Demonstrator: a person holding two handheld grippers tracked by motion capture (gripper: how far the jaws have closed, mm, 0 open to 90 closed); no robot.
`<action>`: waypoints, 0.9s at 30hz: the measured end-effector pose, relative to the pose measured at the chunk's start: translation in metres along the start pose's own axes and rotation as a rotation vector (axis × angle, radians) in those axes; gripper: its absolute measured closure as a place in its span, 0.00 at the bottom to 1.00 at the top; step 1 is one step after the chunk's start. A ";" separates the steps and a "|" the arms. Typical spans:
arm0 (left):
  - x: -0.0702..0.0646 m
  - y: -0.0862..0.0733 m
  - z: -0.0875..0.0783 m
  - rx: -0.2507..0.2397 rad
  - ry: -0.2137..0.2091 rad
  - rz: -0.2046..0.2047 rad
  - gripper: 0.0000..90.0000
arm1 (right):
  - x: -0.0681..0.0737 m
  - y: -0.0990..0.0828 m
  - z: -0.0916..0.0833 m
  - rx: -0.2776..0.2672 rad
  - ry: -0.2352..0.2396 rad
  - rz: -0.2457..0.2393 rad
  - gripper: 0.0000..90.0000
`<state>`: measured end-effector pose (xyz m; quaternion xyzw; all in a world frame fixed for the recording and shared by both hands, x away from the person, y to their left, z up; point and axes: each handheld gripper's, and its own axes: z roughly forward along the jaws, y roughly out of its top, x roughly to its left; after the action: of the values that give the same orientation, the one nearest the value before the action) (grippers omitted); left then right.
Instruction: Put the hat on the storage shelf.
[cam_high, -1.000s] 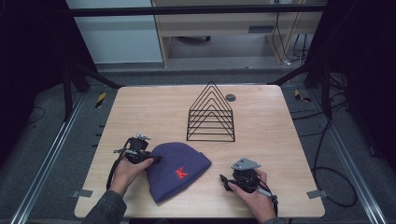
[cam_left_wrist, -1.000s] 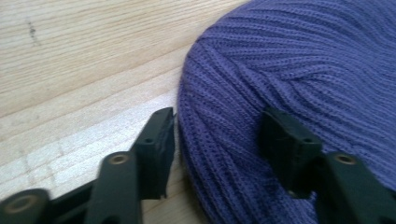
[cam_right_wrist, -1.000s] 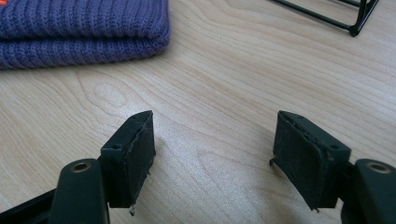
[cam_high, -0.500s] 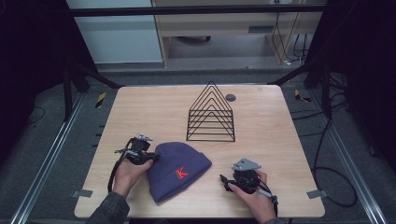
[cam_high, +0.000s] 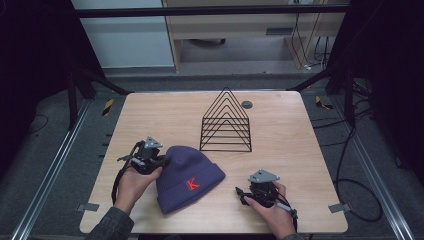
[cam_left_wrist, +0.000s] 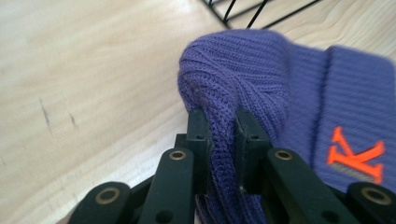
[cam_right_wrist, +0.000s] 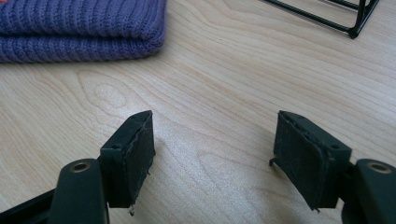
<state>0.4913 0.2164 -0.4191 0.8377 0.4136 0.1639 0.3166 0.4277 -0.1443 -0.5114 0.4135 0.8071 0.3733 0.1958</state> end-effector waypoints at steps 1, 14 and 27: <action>0.000 0.000 0.000 0.000 0.000 0.000 0.87 | 0.000 0.000 0.000 0.000 0.000 0.000 0.32; -0.017 0.031 -0.043 -0.082 -0.026 0.109 0.87 | 0.002 0.008 -0.006 -0.017 -0.008 0.028 0.22; -0.022 0.059 -0.093 -0.159 -0.064 0.192 0.87 | 0.015 0.049 -0.032 -0.094 0.001 -0.052 0.23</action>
<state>0.4630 0.2084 -0.3109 0.8507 0.3068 0.1988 0.3779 0.4248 -0.1277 -0.4540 0.3826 0.7993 0.4056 0.2243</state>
